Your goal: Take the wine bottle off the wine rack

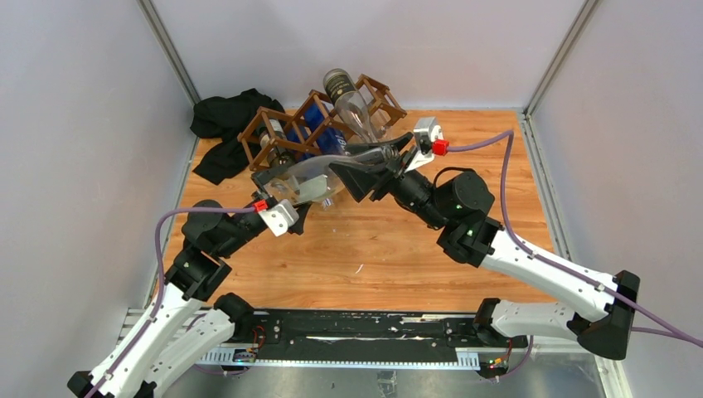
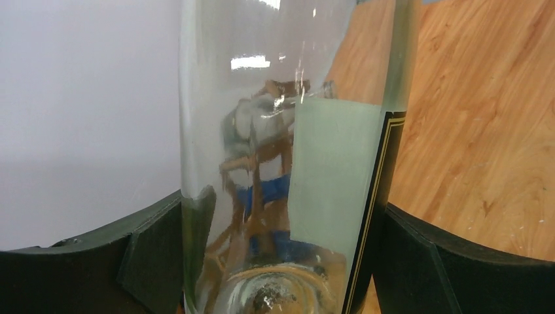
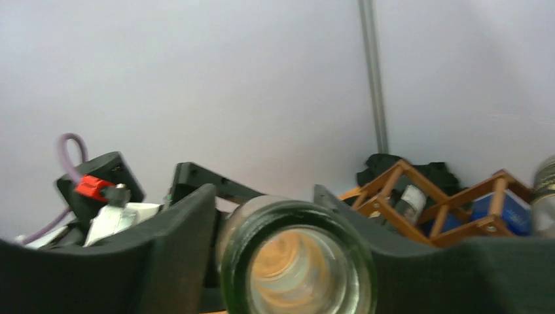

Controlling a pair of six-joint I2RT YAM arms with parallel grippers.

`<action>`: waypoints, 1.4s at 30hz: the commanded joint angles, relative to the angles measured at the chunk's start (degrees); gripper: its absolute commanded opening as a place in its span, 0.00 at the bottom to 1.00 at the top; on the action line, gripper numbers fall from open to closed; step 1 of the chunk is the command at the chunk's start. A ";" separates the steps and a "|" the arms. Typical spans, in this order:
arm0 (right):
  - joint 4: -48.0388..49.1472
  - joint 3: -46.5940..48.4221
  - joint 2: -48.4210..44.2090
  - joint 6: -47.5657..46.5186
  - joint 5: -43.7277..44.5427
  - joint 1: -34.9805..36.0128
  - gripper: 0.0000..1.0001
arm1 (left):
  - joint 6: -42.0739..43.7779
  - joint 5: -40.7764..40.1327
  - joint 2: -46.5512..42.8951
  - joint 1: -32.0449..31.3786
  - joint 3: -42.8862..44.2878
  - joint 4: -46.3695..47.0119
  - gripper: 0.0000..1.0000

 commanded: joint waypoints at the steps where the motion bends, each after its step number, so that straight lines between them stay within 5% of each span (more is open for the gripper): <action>1: 4.33 2.70 1.11 -0.28 1.39 0.57 0.53 | -2.71 1.39 -1.06 -0.18 3.81 8.13 0.00; 7: 1.40 5.33 2.75 0.82 4.30 0.56 0.00 | -5.48 0.48 -0.30 -0.24 5.70 6.28 0.00; 9: -1.04 6.55 3.17 1.14 4.90 0.55 0.00 | -7.11 -0.10 0.95 -0.24 7.39 2.37 0.37; 11: -5.61 8.78 3.67 1.14 5.43 0.55 0.00 | -8.41 0.17 3.17 -0.25 10.66 -4.23 0.96; 12: -8.34 10.29 3.87 1.07 5.96 0.41 0.00 | -8.94 0.48 4.62 -0.25 12.67 -8.62 0.99; 21: -28.62 18.10 2.07 -2.16 8.90 -3.86 0.00 | -9.73 2.65 19.64 -0.24 30.89 -44.76 1.00; 27: -43.32 22.54 1.80 -3.80 9.98 -9.20 0.00 | -8.96 1.47 27.16 -0.16 40.70 -58.92 1.00; 35: -49.33 22.26 1.05 -9.41 14.47 -15.41 0.00 | -12.84 0.16 32.10 0.72 47.63 -62.38 1.00; 42: -49.31 20.90 2.59 -12.22 15.46 -25.57 0.00 | -16.28 2.61 39.60 9.52 55.91 -66.16 1.00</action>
